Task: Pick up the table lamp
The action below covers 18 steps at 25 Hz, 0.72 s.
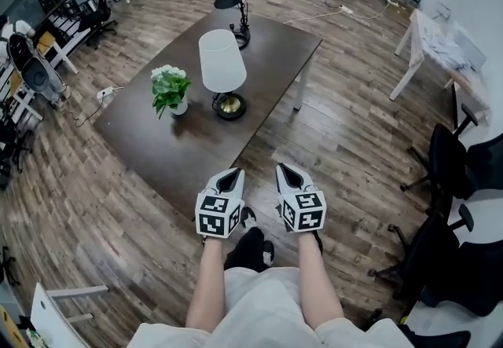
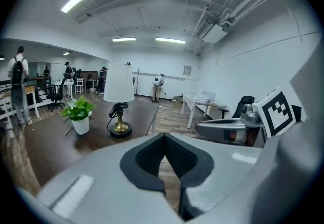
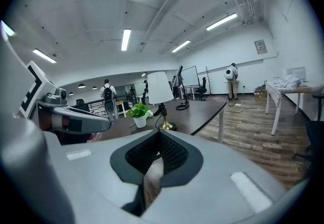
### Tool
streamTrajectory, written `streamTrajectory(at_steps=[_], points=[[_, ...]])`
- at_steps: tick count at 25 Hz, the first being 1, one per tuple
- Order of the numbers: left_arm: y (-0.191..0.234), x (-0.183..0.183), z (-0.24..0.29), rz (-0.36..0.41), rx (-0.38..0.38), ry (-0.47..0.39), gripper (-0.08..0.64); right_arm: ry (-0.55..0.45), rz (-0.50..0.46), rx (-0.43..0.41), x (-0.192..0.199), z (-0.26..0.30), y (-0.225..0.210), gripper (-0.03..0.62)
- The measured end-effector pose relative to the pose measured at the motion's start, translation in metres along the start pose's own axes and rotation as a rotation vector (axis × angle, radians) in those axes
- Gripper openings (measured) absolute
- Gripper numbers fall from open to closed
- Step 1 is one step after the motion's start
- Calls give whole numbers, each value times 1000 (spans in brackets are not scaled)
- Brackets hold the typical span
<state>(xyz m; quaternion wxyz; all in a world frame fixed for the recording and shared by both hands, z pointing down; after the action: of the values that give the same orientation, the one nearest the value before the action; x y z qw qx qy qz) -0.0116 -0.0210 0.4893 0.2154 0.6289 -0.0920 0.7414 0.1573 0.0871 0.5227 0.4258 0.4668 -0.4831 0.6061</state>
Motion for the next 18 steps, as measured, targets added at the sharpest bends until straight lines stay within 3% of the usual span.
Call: streamTrajectory(at_steps=[9, 13, 18], points=[[51, 6, 15, -101, -195, -61, 2, -35, 30, -91, 7, 47, -6, 28], [57, 10, 51, -117, -190, -32, 2, 8, 40, -98, 8, 80, -31, 28], [96, 7, 91, -147, -230, -24, 2, 91, 17, -168, 12, 146, -38, 28]])
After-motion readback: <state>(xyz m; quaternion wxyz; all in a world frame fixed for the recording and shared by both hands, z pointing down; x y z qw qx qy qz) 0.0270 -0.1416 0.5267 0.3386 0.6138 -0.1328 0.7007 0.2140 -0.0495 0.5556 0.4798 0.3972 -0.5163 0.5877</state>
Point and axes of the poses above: the fingertips, and each gripper's own axes: z forward along the fingers, y to its left, x out of its underside, the point moved 10 cm from there along -z, backward along the fingers, and after that the axes turned 15 degrees about -y, right-handed, at the moved point
